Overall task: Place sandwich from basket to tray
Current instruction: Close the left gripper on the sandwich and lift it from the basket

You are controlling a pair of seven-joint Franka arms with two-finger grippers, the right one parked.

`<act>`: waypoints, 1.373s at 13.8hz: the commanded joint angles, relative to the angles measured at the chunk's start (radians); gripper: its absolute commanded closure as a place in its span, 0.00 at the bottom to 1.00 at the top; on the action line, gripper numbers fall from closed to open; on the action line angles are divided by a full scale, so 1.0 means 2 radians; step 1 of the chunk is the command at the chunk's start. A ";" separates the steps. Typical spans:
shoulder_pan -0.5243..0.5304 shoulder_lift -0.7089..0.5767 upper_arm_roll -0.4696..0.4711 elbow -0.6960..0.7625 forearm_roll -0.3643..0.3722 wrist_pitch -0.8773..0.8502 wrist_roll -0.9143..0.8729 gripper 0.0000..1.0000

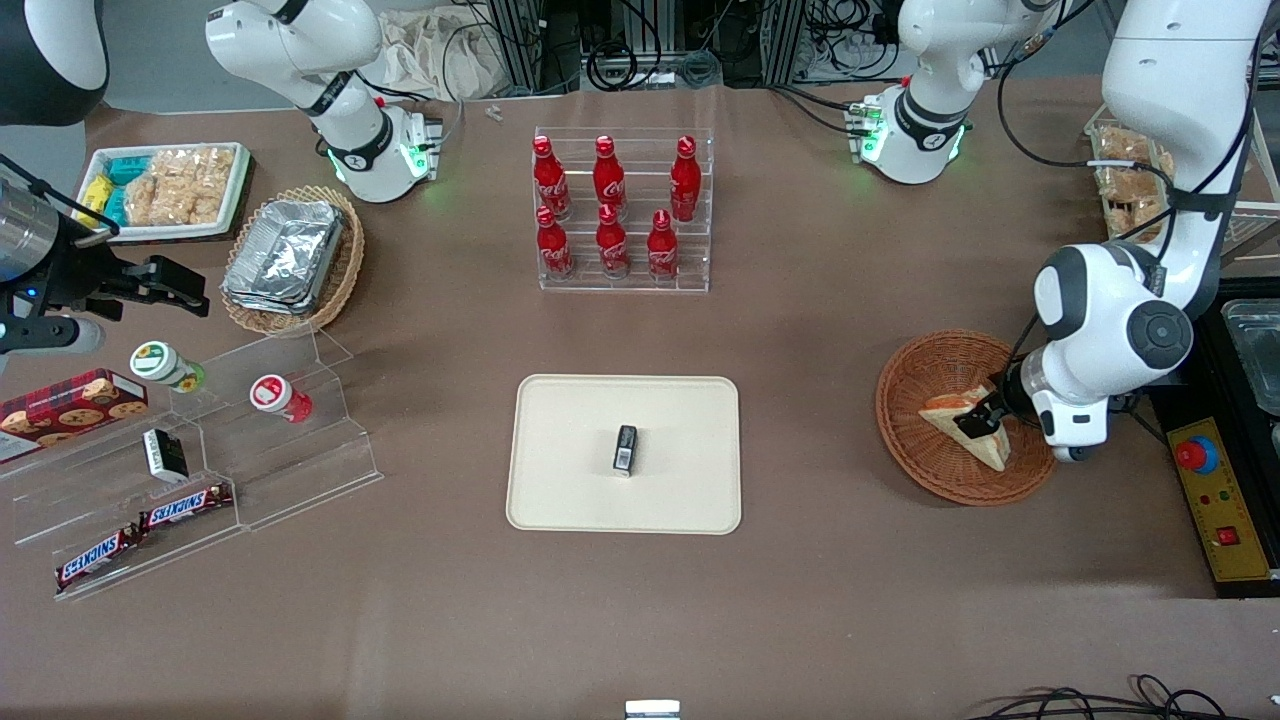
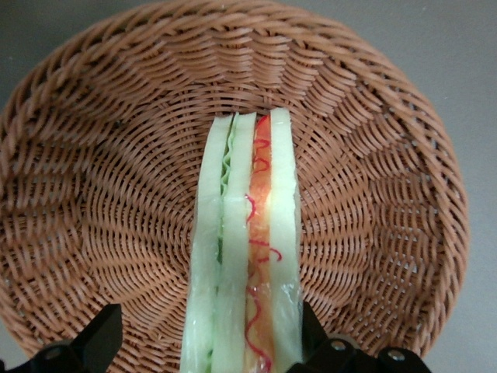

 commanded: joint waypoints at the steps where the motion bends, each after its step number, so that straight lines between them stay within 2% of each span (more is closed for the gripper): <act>1: -0.001 0.001 -0.001 -0.010 0.002 0.018 -0.013 0.34; 2: -0.005 0.000 -0.001 -0.008 0.009 0.018 -0.011 0.84; 3: -0.005 -0.002 -0.002 -0.003 0.026 0.018 -0.014 1.00; 7: -0.008 -0.019 -0.004 0.017 0.043 -0.004 -0.021 1.00; 9: -0.017 -0.040 -0.009 0.045 0.079 -0.065 -0.020 1.00; 11: -0.033 -0.052 -0.013 0.102 0.095 -0.165 -0.004 1.00; 14: -0.058 -0.046 -0.039 0.217 0.094 -0.287 0.042 1.00; 16: -0.079 -0.026 -0.069 0.286 0.090 -0.330 0.041 1.00; 19: -0.109 0.023 -0.113 0.342 0.087 -0.338 0.061 1.00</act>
